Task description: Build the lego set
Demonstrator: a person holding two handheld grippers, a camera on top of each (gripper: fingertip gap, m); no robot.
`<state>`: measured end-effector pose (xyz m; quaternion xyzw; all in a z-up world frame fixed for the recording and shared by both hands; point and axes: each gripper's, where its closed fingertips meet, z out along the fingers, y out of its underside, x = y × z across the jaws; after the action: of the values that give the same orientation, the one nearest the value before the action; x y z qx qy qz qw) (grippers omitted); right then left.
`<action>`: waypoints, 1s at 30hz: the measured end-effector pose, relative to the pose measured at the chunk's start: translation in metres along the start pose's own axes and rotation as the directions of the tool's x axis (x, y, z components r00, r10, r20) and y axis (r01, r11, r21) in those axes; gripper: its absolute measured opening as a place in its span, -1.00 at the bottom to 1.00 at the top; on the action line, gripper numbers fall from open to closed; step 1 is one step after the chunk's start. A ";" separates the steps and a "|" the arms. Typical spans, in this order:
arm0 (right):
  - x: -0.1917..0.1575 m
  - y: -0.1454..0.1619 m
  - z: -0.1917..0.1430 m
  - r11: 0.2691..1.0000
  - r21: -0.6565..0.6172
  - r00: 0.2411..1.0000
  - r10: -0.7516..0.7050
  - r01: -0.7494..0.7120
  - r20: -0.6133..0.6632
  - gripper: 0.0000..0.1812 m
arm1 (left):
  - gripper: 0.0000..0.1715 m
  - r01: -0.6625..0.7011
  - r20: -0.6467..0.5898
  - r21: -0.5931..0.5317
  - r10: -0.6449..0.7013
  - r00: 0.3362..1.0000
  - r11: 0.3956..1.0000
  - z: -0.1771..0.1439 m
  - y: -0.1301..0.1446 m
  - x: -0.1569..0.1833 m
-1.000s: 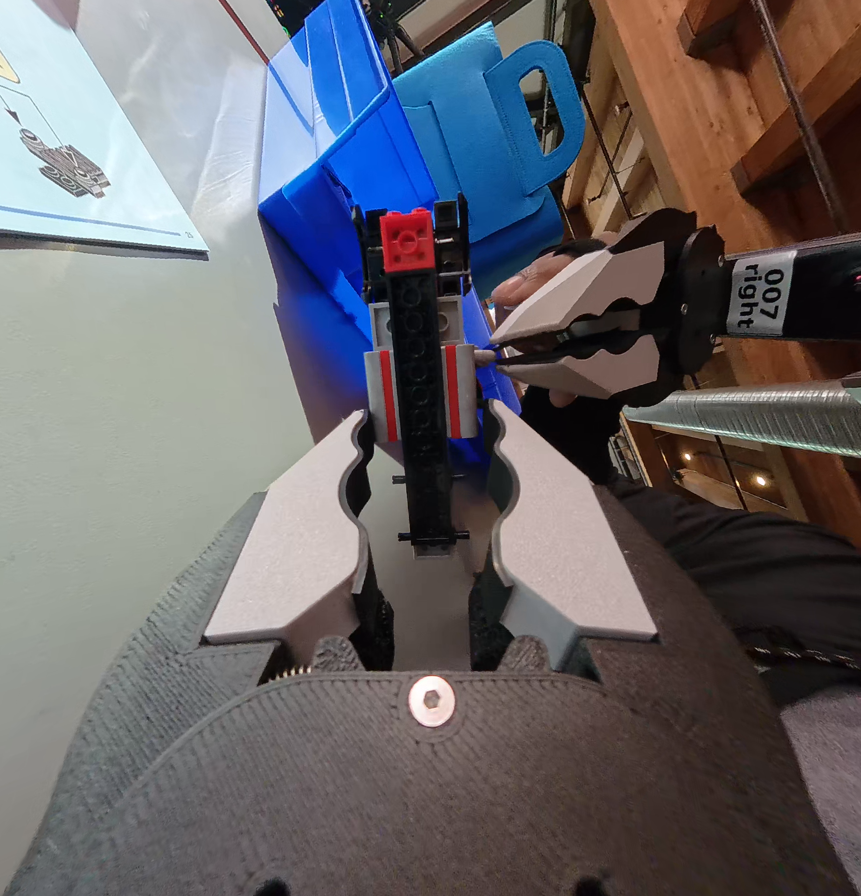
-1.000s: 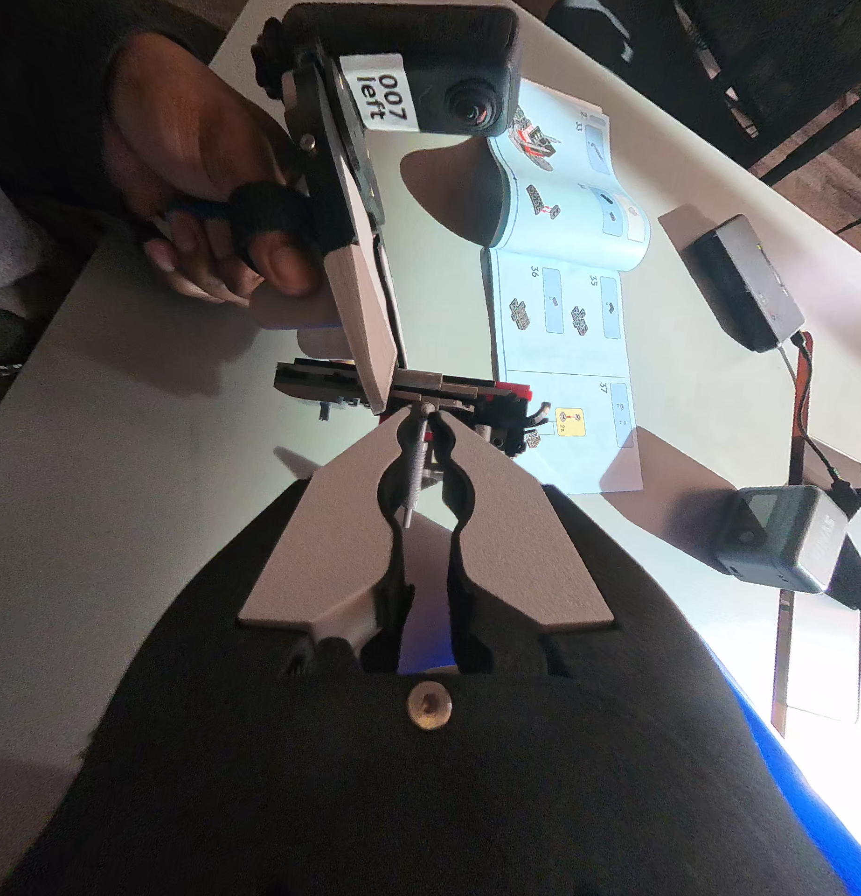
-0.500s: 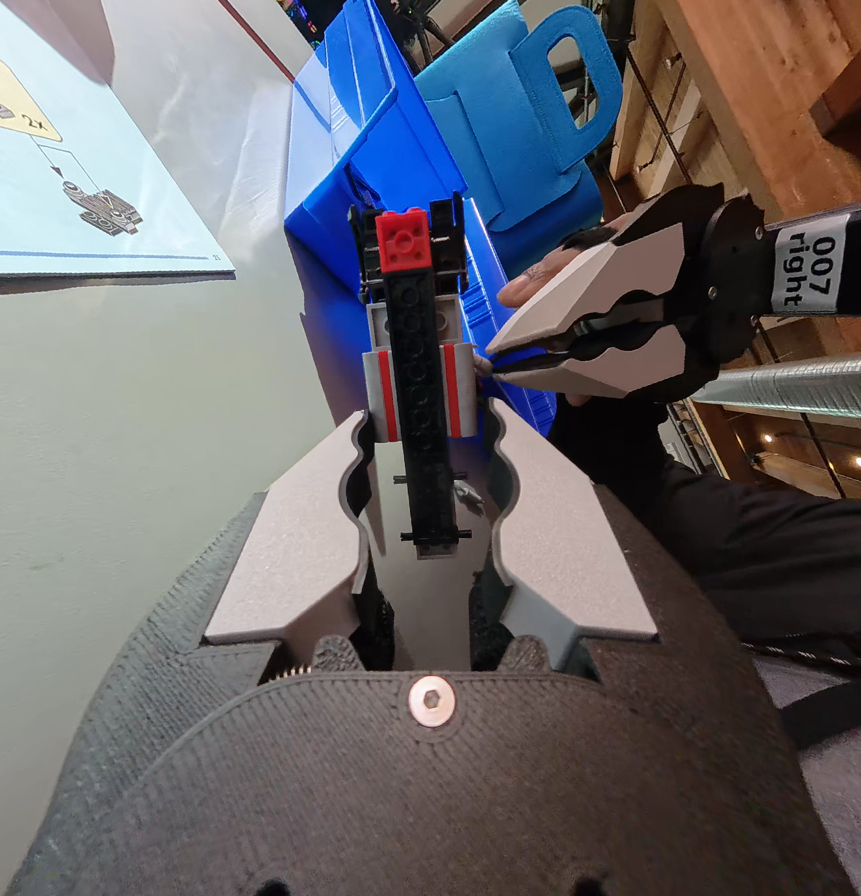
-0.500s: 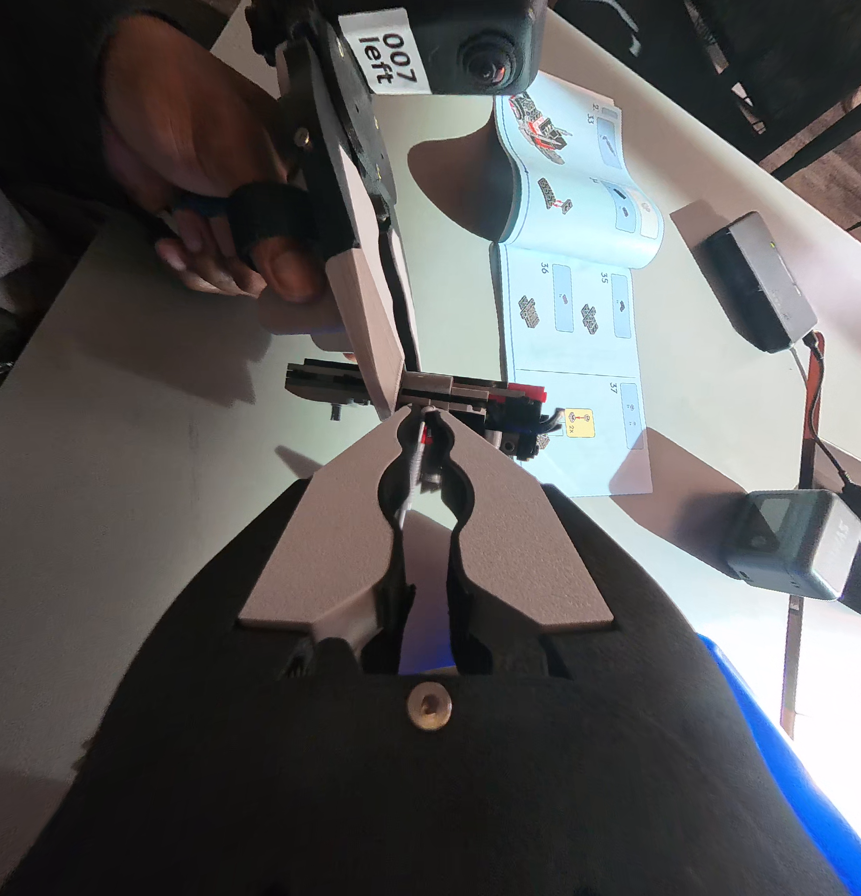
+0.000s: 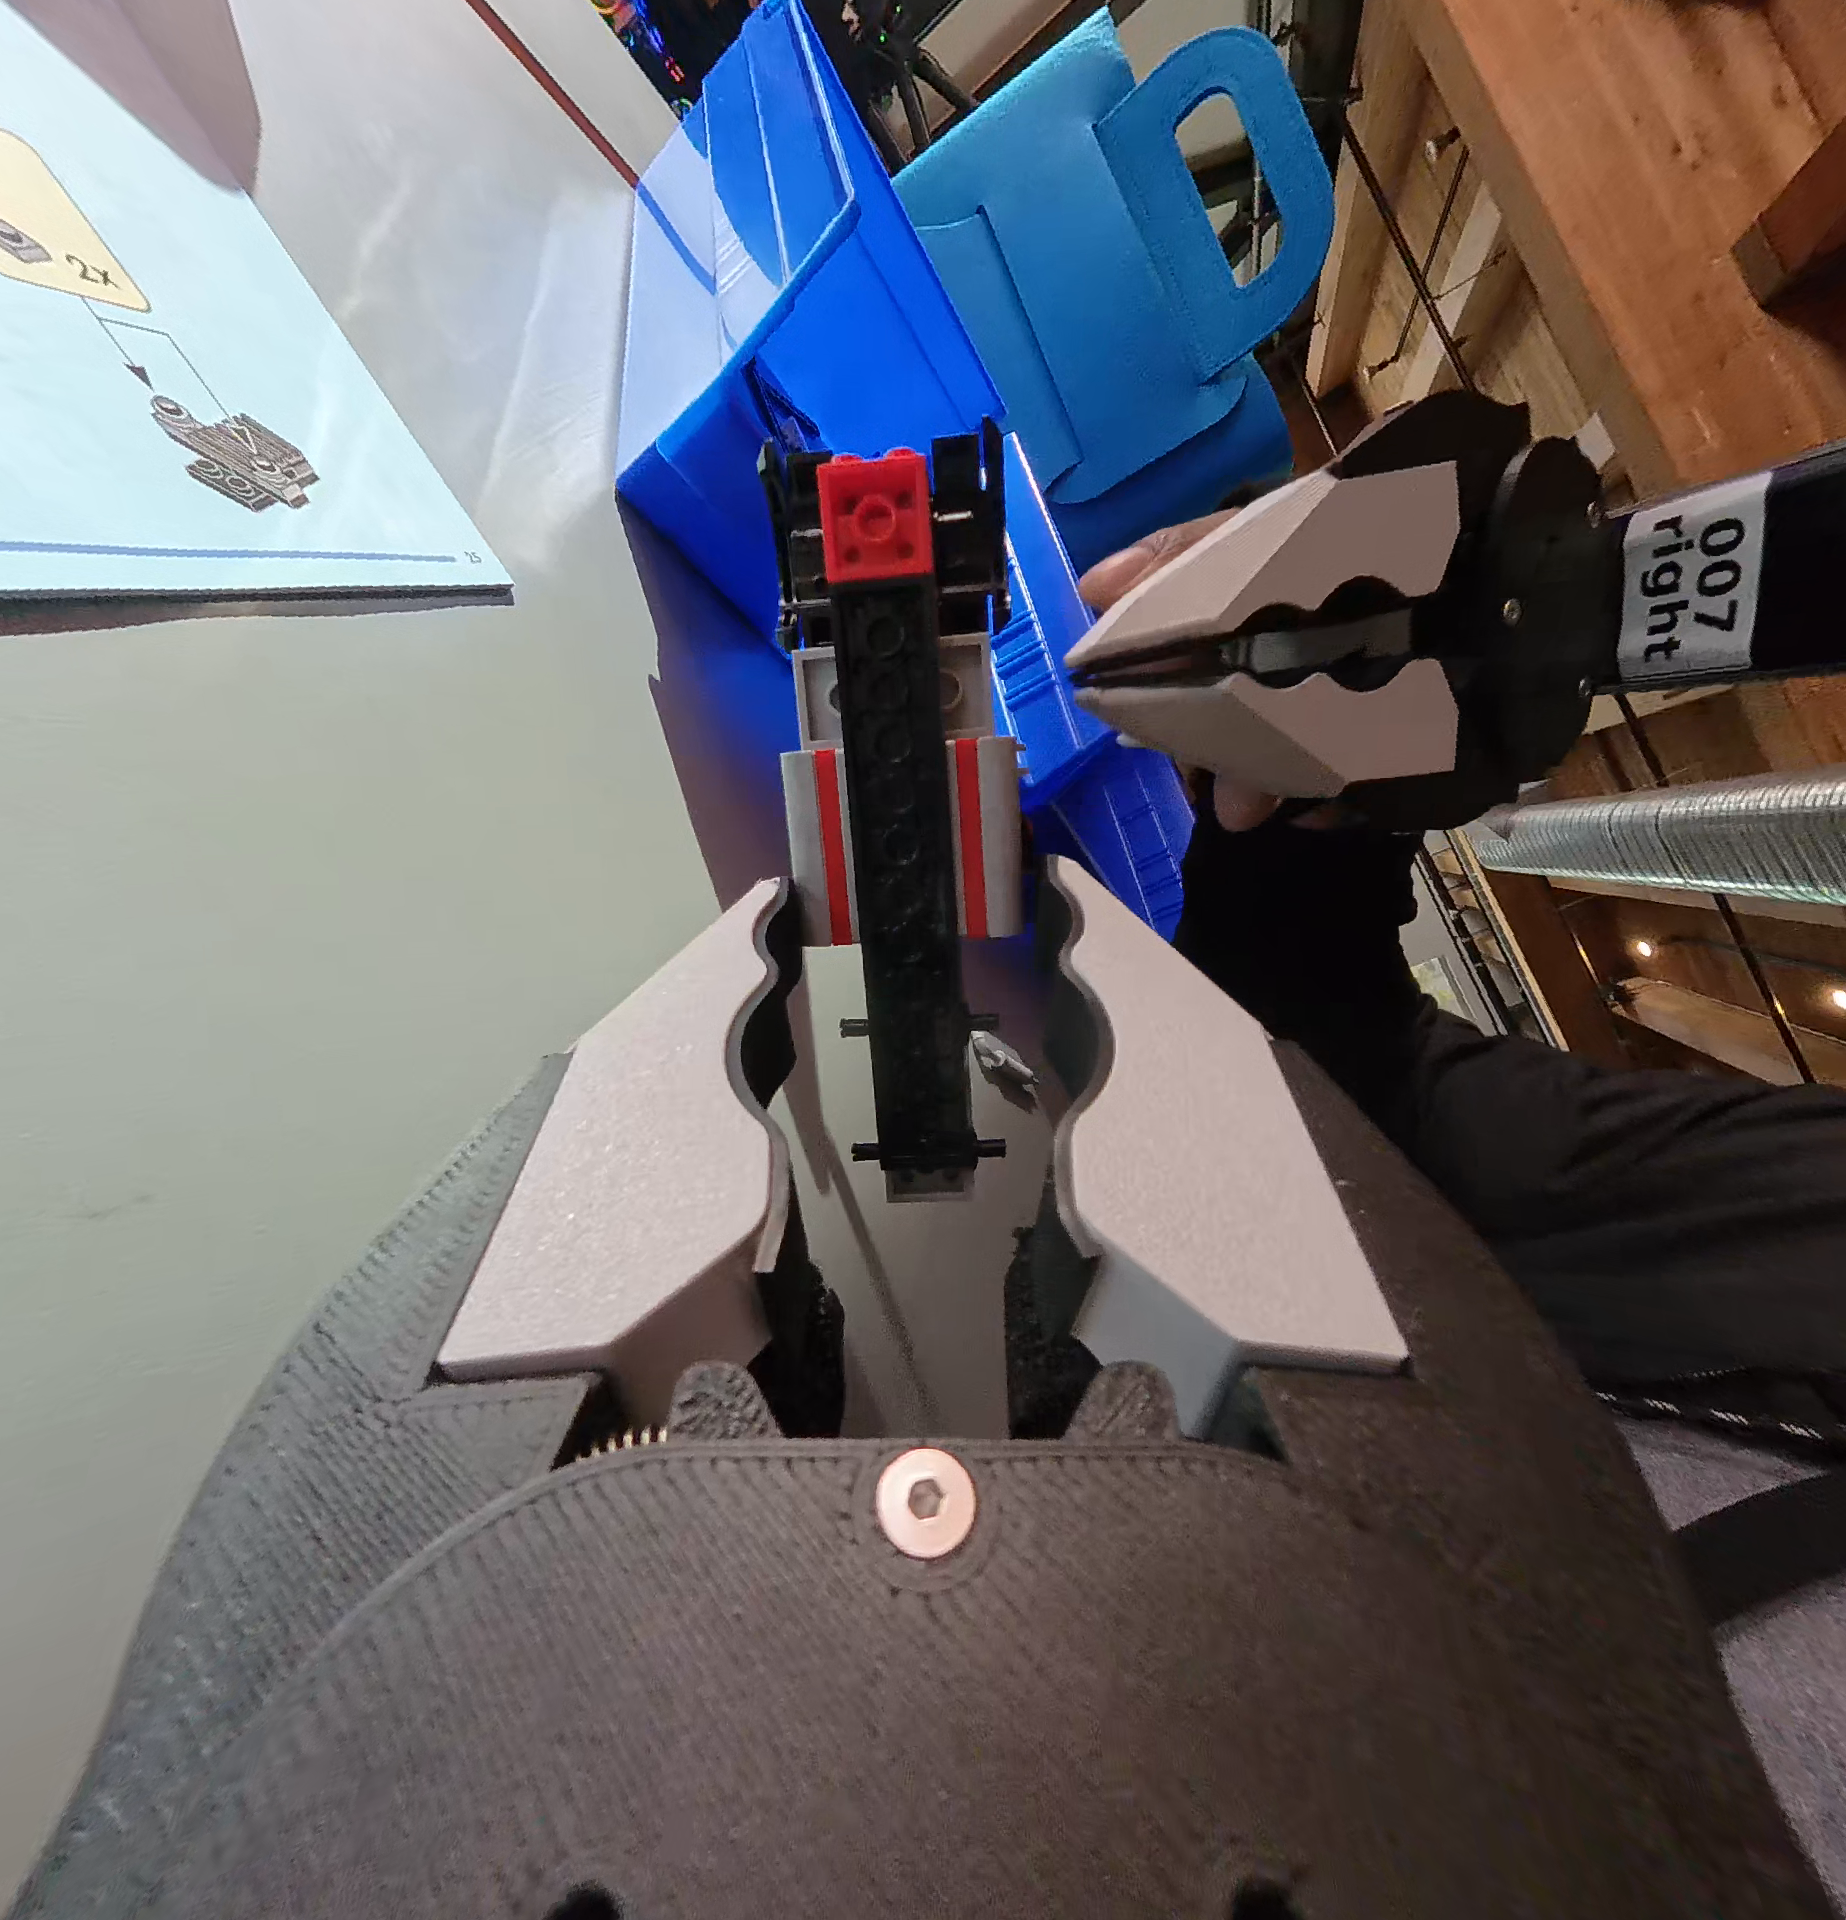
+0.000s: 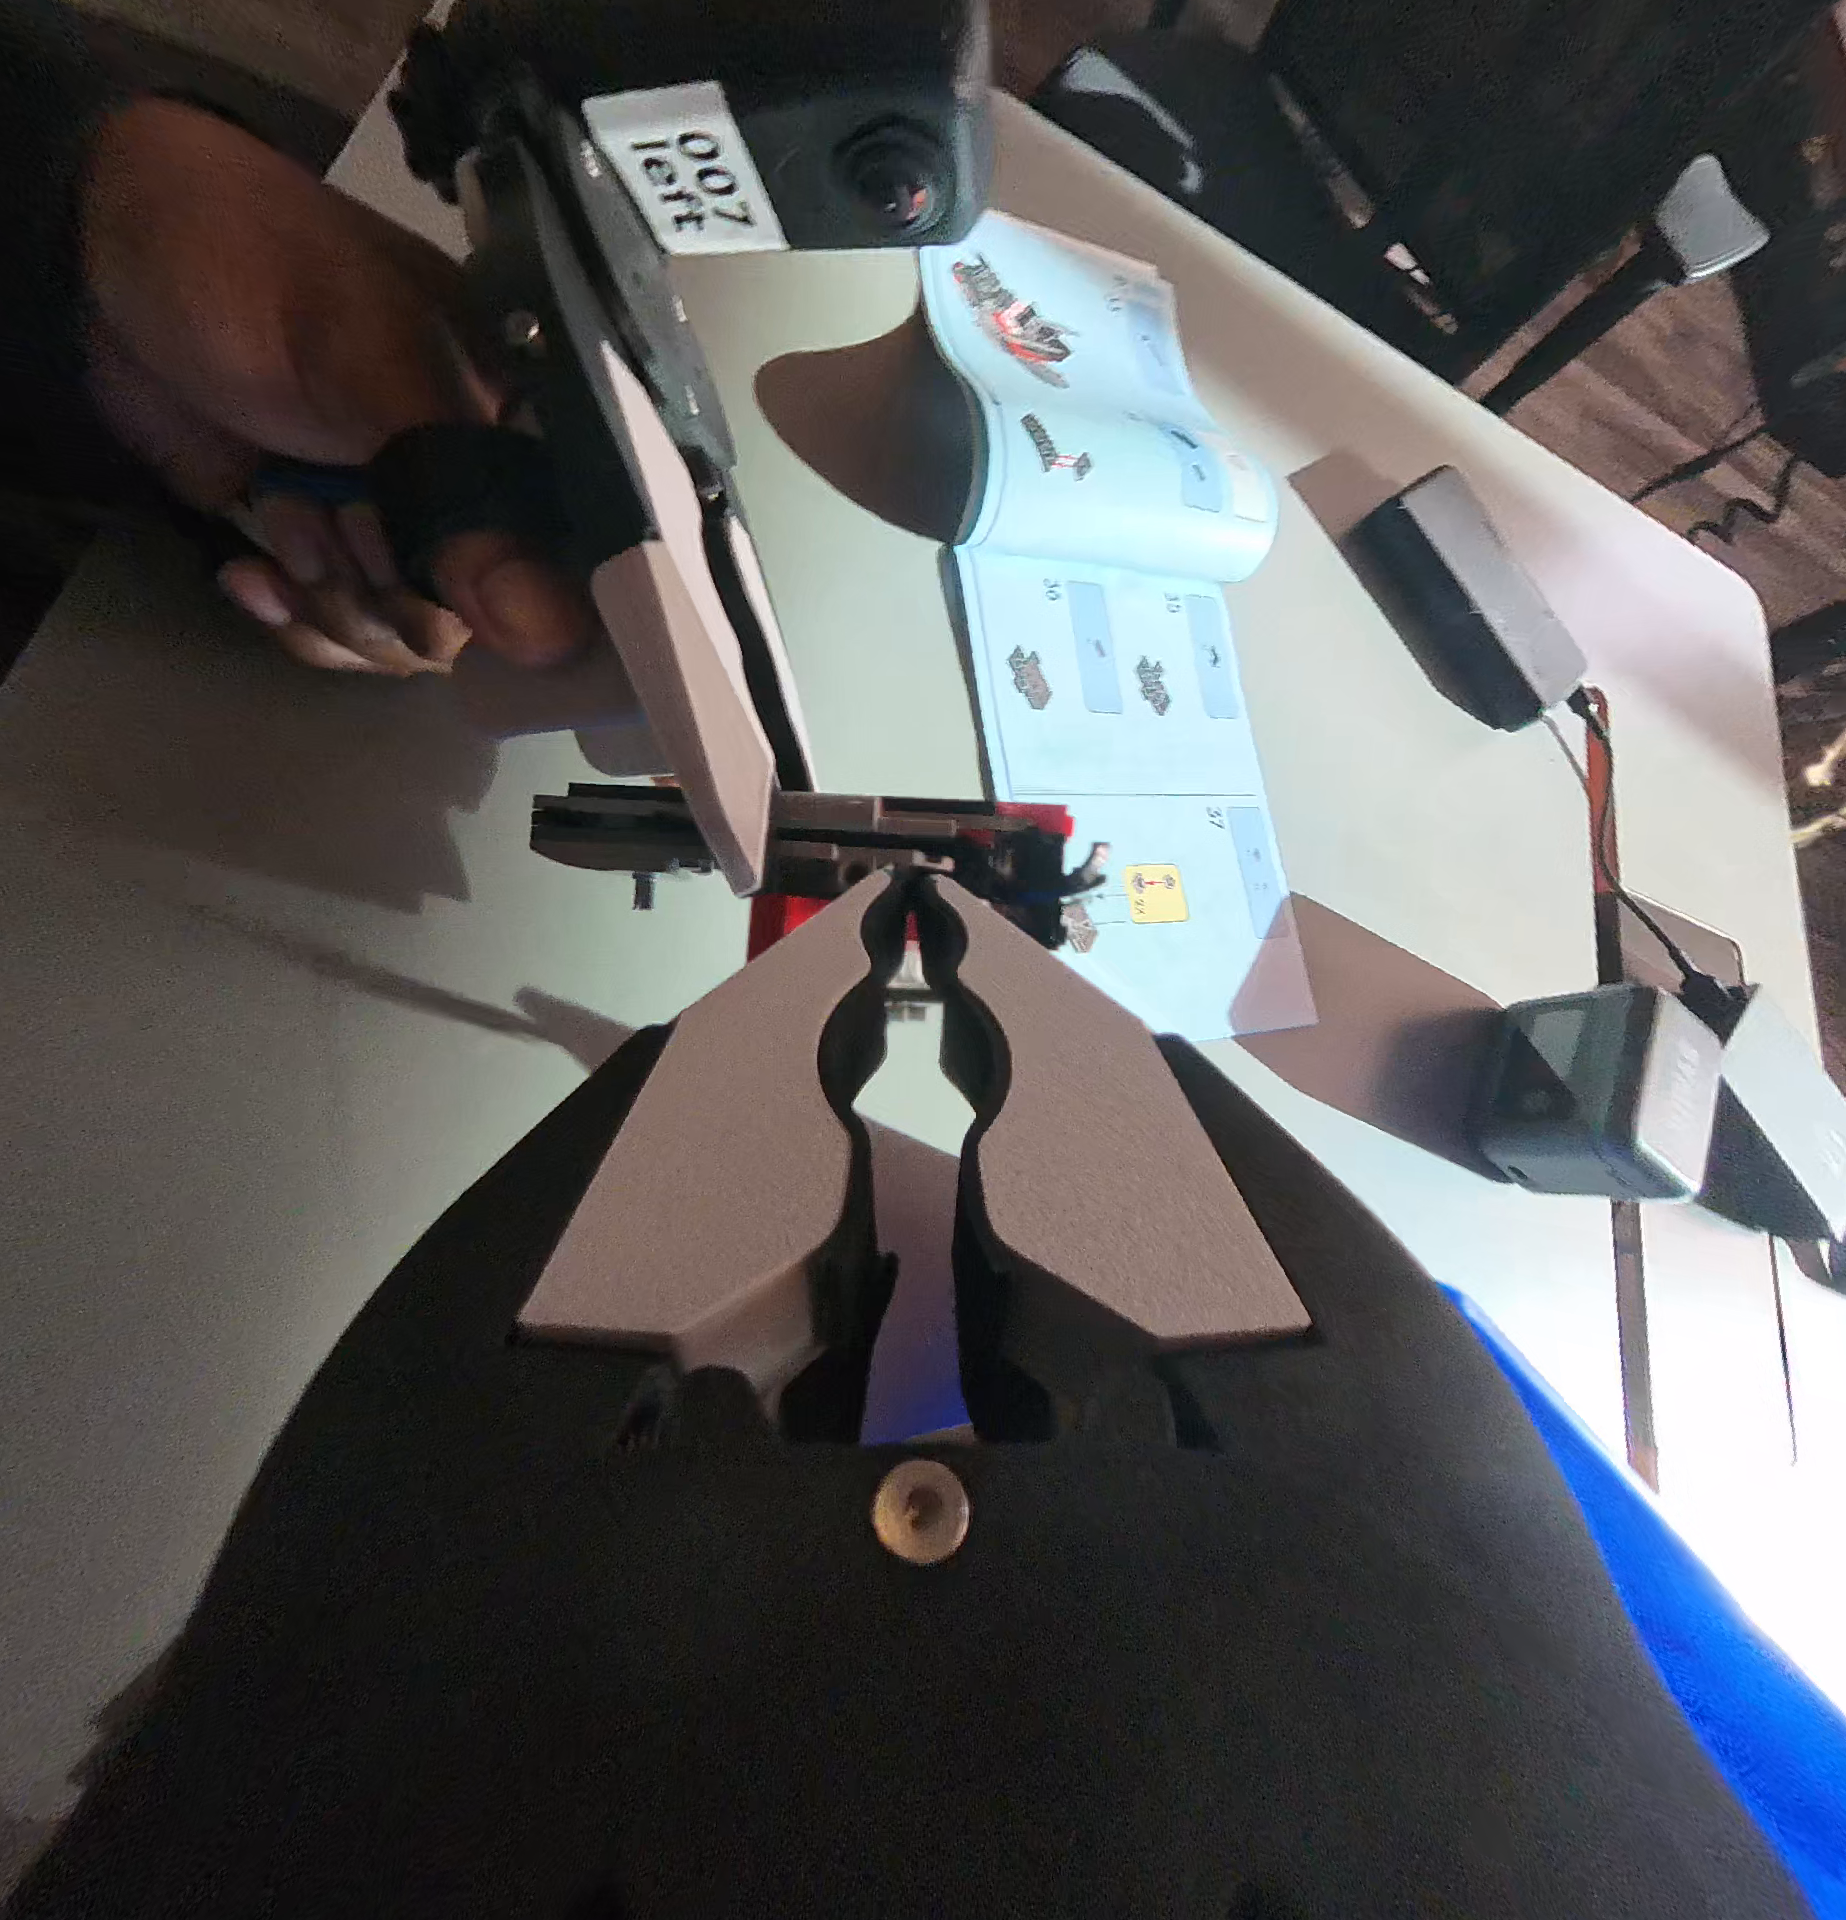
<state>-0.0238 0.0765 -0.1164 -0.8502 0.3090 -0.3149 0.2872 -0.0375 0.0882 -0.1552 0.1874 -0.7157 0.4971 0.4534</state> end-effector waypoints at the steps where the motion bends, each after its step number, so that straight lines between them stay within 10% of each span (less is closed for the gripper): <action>1: 0.003 0.000 -0.003 1.000 0.014 1.000 0.023 -0.023 -0.017 -0.97 | -0.46 0.003 -0.001 0.002 -0.003 1.000 1.000 0.000 0.000 0.000; 9: -0.002 0.016 -0.012 0.920 0.206 0.940 0.342 -0.333 -0.008 -0.63 | -0.46 0.101 -0.090 0.034 -0.097 0.991 0.994 -0.006 -0.008 0.005; 17: -0.014 0.010 -0.006 0.898 0.323 0.952 0.304 -0.299 0.036 -0.21 | -0.45 0.272 -0.255 -0.007 -0.265 0.930 0.962 -0.004 -0.003 0.022; 30: -0.008 0.015 0.001 0.894 0.356 0.954 0.299 -0.271 -0.025 -0.52 | -0.46 0.320 -0.327 -0.054 -0.320 0.889 0.946 0.001 -0.002 0.031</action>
<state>-0.0334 0.0726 -0.1302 -0.7182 0.3806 -0.3526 0.4637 -0.0525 0.0926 -0.1286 0.2167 -0.5882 0.4403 0.6428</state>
